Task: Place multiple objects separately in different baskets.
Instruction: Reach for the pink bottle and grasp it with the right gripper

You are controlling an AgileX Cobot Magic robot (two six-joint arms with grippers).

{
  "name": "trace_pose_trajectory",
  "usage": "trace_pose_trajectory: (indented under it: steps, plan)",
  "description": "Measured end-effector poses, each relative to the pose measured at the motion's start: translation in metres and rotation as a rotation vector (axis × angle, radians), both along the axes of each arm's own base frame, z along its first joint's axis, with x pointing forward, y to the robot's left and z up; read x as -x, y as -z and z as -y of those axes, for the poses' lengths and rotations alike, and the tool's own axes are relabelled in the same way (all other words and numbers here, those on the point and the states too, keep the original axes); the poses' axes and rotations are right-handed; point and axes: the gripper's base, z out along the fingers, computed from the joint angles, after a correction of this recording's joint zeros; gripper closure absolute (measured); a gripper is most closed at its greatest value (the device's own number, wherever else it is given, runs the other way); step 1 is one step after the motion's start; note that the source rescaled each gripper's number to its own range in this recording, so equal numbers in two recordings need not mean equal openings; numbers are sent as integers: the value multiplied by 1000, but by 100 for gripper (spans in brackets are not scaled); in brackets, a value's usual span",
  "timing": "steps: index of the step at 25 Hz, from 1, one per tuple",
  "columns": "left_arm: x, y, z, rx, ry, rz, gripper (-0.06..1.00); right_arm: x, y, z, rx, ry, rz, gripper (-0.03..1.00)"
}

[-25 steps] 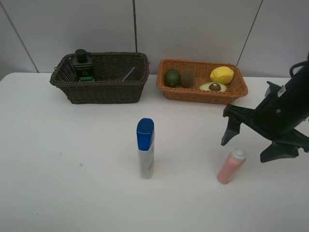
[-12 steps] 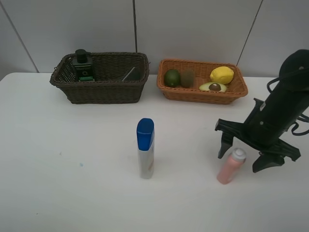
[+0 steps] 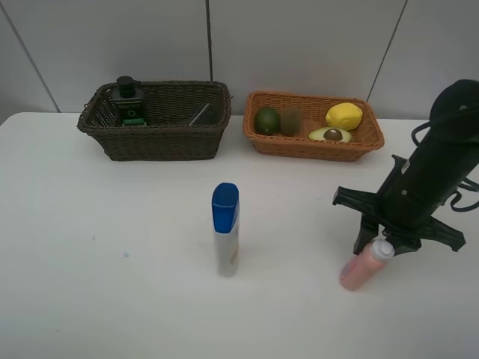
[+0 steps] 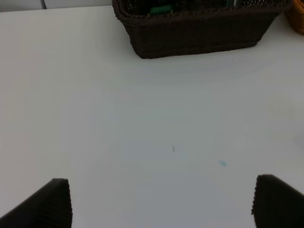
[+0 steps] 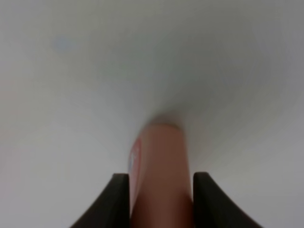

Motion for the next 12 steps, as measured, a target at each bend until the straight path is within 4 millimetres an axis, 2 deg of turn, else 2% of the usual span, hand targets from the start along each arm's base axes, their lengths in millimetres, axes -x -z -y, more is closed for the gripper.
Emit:
trace_pose_trajectory:
  steps: [12]
  plan:
    - [0,0,0,0,0,0,-5,0,0,0,0,0,-2,96]
